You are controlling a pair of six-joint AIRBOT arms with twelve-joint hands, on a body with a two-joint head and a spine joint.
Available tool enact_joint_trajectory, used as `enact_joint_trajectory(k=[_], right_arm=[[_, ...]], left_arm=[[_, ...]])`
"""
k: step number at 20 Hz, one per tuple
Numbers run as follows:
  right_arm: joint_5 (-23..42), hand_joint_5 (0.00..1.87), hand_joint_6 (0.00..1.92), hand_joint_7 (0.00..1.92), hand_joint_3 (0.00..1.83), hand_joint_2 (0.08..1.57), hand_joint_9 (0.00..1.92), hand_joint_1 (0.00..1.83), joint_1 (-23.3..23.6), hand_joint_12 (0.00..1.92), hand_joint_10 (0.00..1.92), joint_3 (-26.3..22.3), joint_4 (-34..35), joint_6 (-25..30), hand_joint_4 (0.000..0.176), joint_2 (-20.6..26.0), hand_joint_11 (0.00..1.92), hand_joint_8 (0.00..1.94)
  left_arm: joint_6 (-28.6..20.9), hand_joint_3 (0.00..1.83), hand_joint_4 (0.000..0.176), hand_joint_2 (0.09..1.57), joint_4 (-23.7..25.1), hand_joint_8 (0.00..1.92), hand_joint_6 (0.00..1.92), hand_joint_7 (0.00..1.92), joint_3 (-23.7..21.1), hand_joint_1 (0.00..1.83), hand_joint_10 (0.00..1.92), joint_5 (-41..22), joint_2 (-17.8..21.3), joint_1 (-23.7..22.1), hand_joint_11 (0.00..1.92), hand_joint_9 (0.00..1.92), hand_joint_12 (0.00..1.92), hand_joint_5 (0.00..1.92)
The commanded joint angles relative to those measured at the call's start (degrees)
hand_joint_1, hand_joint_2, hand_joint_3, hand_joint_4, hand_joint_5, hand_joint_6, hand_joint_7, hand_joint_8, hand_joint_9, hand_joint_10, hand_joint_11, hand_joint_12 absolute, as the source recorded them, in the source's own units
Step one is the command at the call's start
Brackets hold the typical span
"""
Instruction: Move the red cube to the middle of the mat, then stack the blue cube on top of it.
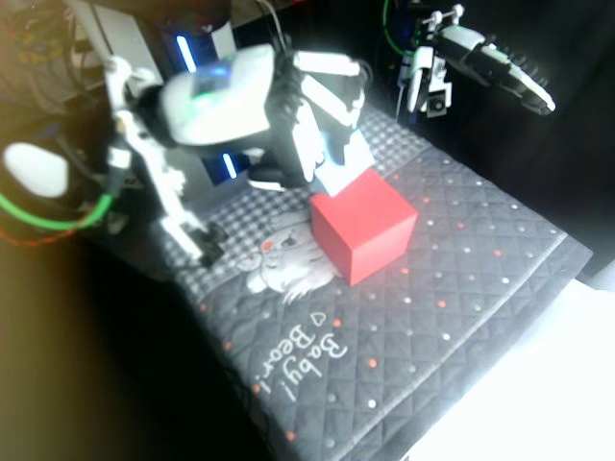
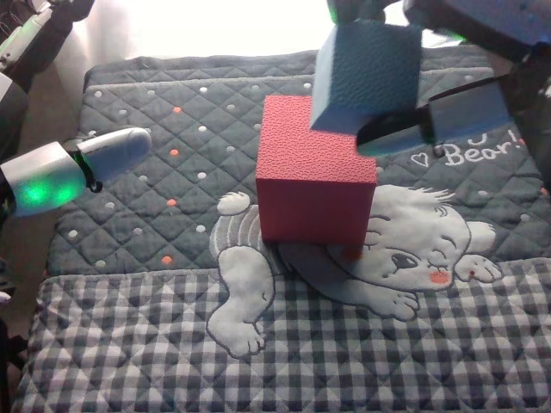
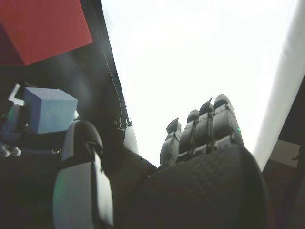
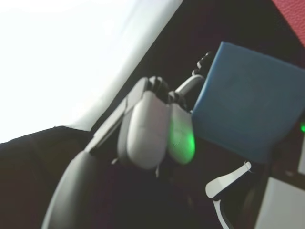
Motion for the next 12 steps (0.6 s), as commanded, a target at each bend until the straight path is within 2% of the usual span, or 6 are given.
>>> enact_joint_trajectory(k=[1,6,7,8,9,12], right_arm=[[6.39,0.46,1.80,1.31,0.21,1.33,1.47,0.97,0.59,1.92,1.92,0.13,1.03,0.55,0.000,-0.18,1.54,1.94],[3.56,0.09,1.31,1.15,0.00,1.27,1.32,1.44,-0.62,1.92,1.92,1.58,0.81,0.88,0.000,-2.78,1.40,1.94],[2.38,0.35,1.53,0.72,0.01,1.37,0.75,1.16,-0.67,1.92,1.92,1.93,0.63,0.88,0.000,-3.21,0.90,1.88],[1.43,0.47,1.67,0.31,0.01,1.39,0.44,0.96,-0.82,1.92,1.92,2.21,0.63,0.88,0.000,-3.39,0.62,1.71],[0.45,0.13,1.31,0.06,0.00,1.38,0.09,0.63,-1.01,1.92,1.60,2.48,0.64,0.95,0.000,-3.50,0.13,1.14],[-1.38,0.04,0.56,0.02,0.00,1.36,0.00,0.38,-1.40,1.68,1.01,3.14,0.64,1.54,0.000,-3.81,0.00,0.40]], left_arm=[[-0.34,0.01,0.099,1.04,0.51,0.00,0.00,0.00,0.48,0.64,0.00,-6.97,-0.32,-0.22,0.00,0.00,0.00,0.00],[-0.35,0.01,0.105,1.05,-0.12,0.00,0.00,0.00,0.59,0.60,0.00,-6.98,-0.59,0.01,0.00,0.00,0.00,0.00],[-0.36,0.01,0.103,1.06,-0.32,0.00,0.00,0.00,0.58,0.58,0.00,-7.10,-0.59,0.12,0.00,0.00,0.00,0.00],[-0.37,0.01,0.103,1.06,-0.45,0.00,0.00,0.00,0.57,0.56,0.00,-7.23,-0.59,0.22,0.00,0.00,0.00,0.00],[-0.38,0.02,0.099,1.08,-0.62,0.00,0.00,0.00,0.53,0.57,0.00,-7.38,-0.59,0.33,0.00,0.00,0.00,0.00],[-0.40,0.01,0.127,1.08,-1.06,0.00,0.00,0.00,0.34,0.54,0.00,-7.92,-0.55,0.75,0.00,0.00,0.00,0.00]])
